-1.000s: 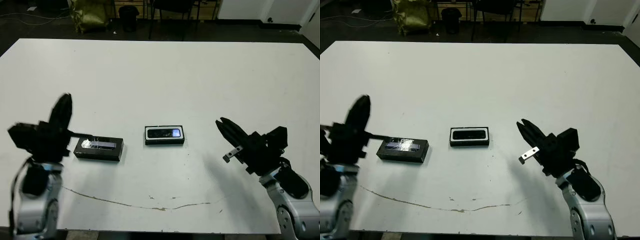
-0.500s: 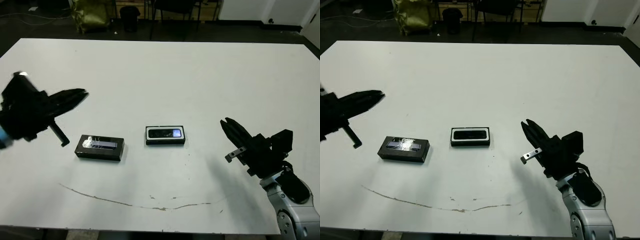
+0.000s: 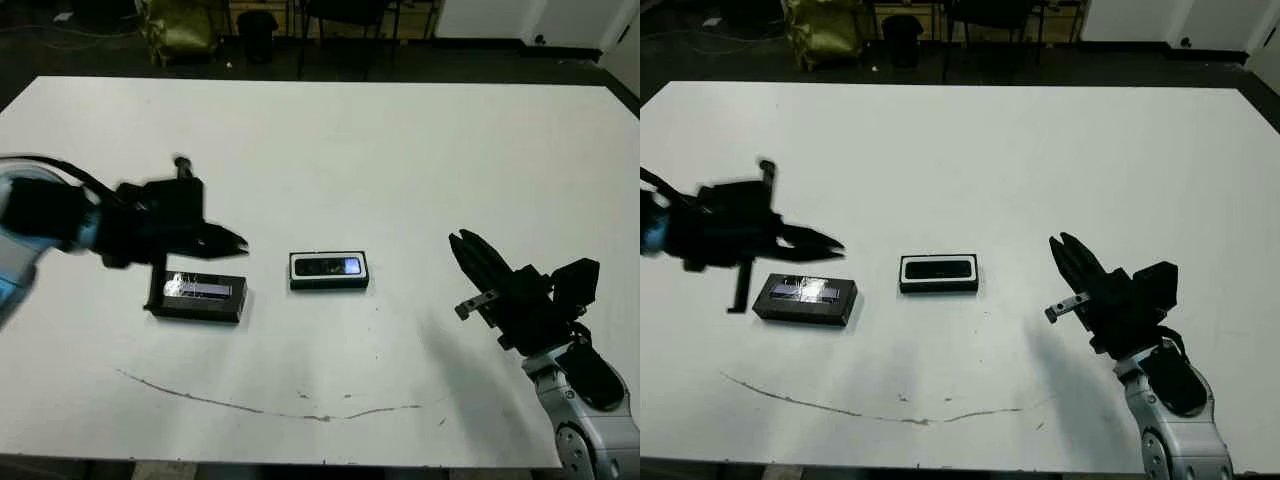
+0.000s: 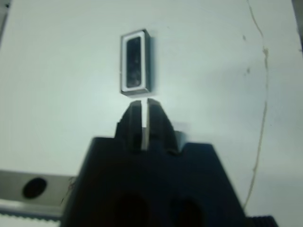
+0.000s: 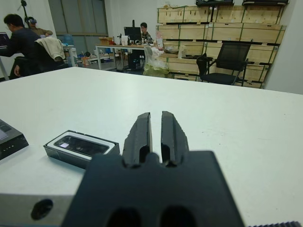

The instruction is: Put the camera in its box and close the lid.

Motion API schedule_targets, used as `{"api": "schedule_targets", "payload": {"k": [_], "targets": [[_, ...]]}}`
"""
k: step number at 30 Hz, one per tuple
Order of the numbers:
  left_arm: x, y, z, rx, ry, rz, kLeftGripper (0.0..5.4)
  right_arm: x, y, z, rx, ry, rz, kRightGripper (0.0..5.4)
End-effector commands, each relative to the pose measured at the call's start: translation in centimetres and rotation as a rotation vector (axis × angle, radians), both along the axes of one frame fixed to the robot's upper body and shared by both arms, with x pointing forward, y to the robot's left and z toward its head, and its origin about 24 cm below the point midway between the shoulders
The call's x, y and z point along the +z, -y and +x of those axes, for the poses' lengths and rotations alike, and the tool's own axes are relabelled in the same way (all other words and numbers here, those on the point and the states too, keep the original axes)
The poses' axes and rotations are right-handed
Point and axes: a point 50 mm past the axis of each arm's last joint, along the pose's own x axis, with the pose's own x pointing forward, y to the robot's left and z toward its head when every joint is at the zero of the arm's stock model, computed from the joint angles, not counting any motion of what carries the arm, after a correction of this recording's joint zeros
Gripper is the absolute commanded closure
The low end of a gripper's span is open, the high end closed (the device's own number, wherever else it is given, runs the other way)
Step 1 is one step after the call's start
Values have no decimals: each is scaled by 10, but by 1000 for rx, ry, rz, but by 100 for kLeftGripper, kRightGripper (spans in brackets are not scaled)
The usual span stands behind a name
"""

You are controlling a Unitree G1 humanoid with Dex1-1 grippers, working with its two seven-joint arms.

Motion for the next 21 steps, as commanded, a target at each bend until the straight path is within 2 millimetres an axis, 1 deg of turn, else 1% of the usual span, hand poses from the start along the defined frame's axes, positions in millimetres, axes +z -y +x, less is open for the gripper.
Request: {"api": "schedule_targets", "payload": {"k": [1, 5, 15, 21], "targets": [[-6, 0, 1, -10, -32, 50, 540, -4, 1, -1, -9, -12, -6, 538], [-8, 0, 1, -25, -55, 111, 540, -4, 0, -2, -7, -12, 3, 538], [-17, 3, 2, -81, -190, 260, 540, -7, -1, -2, -5, -9, 23, 538], [-24, 6, 2, -158, -194, 334, 540, -7, -1, -4, -17, -16, 14, 538]]}}
